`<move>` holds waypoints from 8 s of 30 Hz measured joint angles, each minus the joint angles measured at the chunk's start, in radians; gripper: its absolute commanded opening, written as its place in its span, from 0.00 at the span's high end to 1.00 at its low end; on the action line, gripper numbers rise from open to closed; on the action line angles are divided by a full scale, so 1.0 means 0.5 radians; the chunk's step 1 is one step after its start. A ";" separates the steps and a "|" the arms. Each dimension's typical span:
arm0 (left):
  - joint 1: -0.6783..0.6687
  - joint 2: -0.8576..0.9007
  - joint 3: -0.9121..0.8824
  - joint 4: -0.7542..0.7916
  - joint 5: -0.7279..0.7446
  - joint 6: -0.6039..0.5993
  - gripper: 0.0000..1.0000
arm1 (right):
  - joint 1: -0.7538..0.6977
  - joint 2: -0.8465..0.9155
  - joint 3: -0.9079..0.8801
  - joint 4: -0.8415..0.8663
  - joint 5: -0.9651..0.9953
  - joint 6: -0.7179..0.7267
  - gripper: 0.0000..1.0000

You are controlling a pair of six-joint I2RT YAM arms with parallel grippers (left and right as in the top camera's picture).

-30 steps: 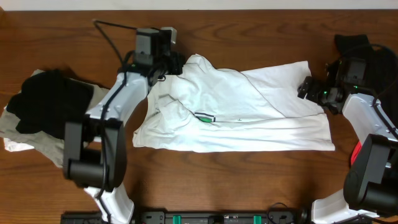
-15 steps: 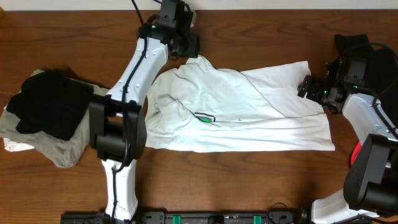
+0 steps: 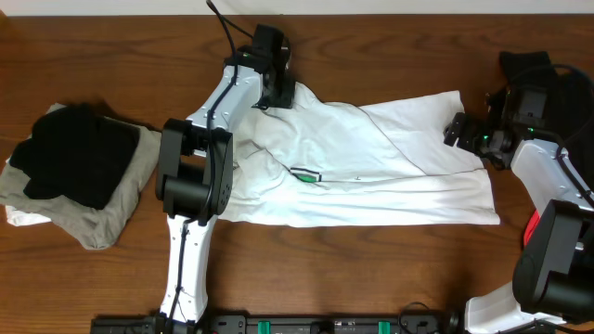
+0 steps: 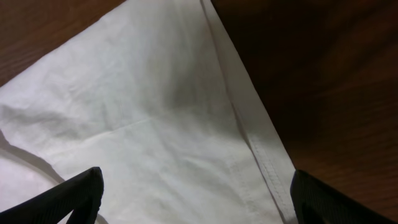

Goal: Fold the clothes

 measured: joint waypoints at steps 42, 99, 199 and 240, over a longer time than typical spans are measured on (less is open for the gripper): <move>-0.002 -0.360 -0.036 -0.162 -0.026 0.023 0.49 | 0.000 0.000 0.000 0.213 0.000 -0.008 0.06; -0.090 -0.433 -0.035 -0.500 -0.072 0.083 0.94 | 0.000 0.001 0.000 0.239 0.000 -0.008 0.08; -0.121 -0.730 -0.391 -1.492 0.397 0.082 0.53 | -0.122 -0.032 0.003 -0.224 0.317 -0.005 0.96; -0.314 -0.466 -0.357 -0.698 0.077 0.082 0.92 | -0.122 -0.033 0.003 -0.179 0.263 0.002 0.97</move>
